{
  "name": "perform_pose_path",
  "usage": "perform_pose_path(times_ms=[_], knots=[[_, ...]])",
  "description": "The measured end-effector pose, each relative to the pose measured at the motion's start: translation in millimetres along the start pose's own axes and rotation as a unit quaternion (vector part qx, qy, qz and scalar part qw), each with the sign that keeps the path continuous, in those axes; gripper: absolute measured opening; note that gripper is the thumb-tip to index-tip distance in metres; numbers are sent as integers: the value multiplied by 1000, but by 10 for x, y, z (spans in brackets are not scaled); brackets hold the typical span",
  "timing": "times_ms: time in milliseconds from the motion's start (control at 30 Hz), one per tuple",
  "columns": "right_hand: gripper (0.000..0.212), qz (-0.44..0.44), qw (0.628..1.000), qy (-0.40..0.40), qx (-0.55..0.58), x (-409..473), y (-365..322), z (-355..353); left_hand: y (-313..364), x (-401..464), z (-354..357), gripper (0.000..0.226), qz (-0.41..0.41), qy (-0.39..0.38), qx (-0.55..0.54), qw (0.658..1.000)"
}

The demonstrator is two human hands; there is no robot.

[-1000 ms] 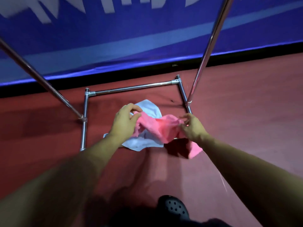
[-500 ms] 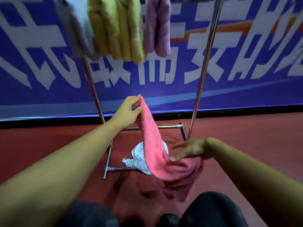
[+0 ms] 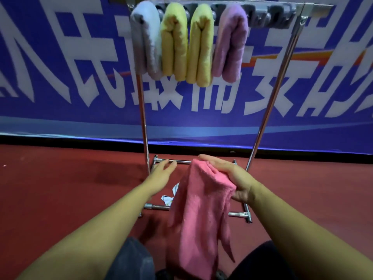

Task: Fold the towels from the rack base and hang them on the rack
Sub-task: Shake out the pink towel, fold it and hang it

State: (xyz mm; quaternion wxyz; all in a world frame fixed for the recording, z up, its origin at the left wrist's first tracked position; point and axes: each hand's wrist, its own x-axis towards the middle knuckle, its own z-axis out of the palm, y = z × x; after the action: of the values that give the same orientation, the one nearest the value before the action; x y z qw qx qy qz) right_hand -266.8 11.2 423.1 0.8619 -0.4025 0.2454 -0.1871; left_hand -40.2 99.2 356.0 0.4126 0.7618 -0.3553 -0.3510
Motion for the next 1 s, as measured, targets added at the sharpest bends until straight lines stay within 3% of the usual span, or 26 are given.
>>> perform_pose_path(times_ms=[33,100,167,267,367,567,667,833,933,1000], knots=[[44,-9,1000,-1,19,46,8,10,-116,-13,21,103,-24,15,-18,999],[53,-35,999,-1,39,142,11,41,-241,-27,77,93,-70,27,-72,995],[58,-55,997,-15,57,246,26,88,-295,13,127,75,-133,1,-160,978],[73,-72,991,-71,88,357,24,195,-305,42,206,74,-172,-54,-240,954],[79,-84,986,-120,83,458,9,384,-243,77,238,68,-184,-60,-305,933],[76,-99,971,-200,87,566,-100,672,-146,232,307,93,-183,-22,-394,901],[77,-108,964,-219,104,574,-166,701,-35,210,327,79,-180,-27,-440,880],[74,-107,965,-219,101,553,-206,692,-38,131,347,44,-135,-39,-427,893],[67,-115,971,-183,100,530,-240,618,51,78,293,42,-130,-37,-461,877],[57,-117,978,-134,109,518,-244,525,60,144,255,27,-125,-9,-488,864]])
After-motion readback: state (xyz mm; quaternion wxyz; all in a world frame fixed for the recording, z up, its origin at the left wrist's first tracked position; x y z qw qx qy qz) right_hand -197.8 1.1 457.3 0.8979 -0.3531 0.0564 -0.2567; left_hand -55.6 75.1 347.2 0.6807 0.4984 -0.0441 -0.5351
